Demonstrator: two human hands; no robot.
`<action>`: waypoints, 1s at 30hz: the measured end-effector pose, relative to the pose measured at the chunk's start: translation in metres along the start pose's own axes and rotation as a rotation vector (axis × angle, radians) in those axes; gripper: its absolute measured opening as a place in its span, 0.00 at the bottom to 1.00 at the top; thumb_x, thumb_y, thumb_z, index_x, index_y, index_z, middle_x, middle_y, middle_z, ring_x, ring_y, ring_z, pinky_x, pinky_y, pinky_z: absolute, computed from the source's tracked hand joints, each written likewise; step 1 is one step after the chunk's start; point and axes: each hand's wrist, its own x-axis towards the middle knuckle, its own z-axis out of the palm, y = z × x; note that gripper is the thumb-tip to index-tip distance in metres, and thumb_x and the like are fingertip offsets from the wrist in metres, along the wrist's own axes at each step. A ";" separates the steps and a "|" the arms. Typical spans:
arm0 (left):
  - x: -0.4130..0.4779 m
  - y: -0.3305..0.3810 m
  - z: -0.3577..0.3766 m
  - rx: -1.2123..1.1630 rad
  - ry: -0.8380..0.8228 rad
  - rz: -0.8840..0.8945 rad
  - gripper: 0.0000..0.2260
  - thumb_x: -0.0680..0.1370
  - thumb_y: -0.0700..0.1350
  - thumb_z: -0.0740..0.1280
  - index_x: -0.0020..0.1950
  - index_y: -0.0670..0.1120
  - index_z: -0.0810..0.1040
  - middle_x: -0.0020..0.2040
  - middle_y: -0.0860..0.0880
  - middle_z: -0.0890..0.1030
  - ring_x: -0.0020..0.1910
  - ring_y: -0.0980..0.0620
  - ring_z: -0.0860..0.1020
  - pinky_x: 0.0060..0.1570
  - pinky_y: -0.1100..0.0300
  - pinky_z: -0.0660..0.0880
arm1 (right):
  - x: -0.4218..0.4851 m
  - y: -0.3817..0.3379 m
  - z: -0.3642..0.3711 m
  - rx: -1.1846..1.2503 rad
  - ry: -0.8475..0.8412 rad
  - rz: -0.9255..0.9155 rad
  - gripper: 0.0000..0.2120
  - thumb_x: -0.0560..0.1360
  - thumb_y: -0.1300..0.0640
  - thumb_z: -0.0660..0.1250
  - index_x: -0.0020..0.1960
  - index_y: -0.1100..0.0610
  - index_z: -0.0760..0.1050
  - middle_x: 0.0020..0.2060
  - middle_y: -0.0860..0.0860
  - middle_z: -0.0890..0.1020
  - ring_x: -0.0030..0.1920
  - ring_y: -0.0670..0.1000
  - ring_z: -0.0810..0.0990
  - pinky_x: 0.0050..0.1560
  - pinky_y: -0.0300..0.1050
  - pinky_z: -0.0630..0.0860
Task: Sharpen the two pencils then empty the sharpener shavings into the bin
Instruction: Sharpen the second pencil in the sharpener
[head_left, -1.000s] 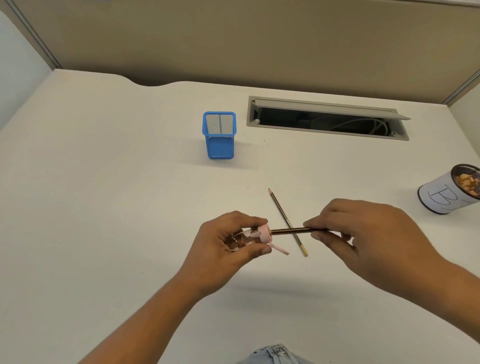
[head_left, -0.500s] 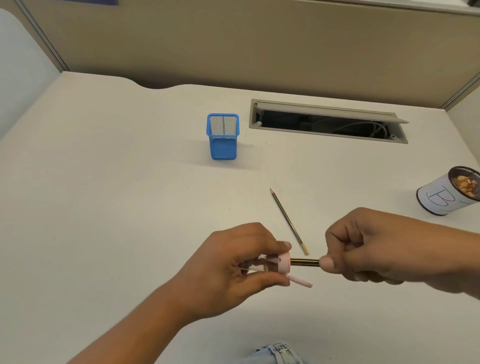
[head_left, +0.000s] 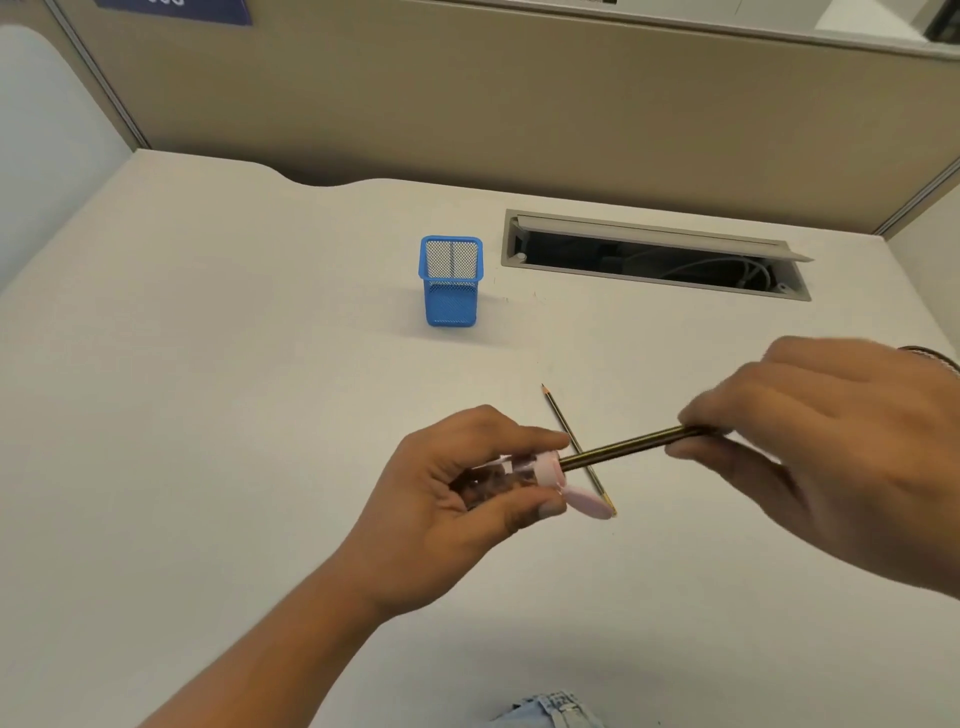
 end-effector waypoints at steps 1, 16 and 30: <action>0.000 0.001 0.001 0.005 0.001 0.003 0.13 0.72 0.48 0.74 0.57 0.54 0.83 0.48 0.52 0.82 0.46 0.46 0.82 0.41 0.44 0.80 | -0.001 -0.002 0.000 -0.023 0.019 -0.031 0.14 0.79 0.53 0.68 0.43 0.62 0.82 0.33 0.55 0.83 0.28 0.60 0.77 0.27 0.50 0.74; -0.001 -0.007 0.005 0.079 -0.080 -0.001 0.13 0.70 0.42 0.77 0.55 0.47 0.85 0.45 0.54 0.82 0.44 0.55 0.81 0.41 0.63 0.78 | 0.002 -0.012 -0.001 0.596 -0.551 0.685 0.26 0.60 0.20 0.58 0.41 0.40 0.75 0.29 0.39 0.80 0.25 0.43 0.75 0.23 0.35 0.68; -0.010 -0.015 0.011 0.116 -0.100 0.037 0.13 0.73 0.44 0.74 0.58 0.46 0.84 0.45 0.52 0.81 0.43 0.55 0.81 0.41 0.69 0.74 | 0.018 -0.001 0.013 0.886 -0.793 0.836 0.19 0.72 0.43 0.72 0.30 0.51 0.71 0.21 0.44 0.72 0.22 0.43 0.65 0.24 0.32 0.62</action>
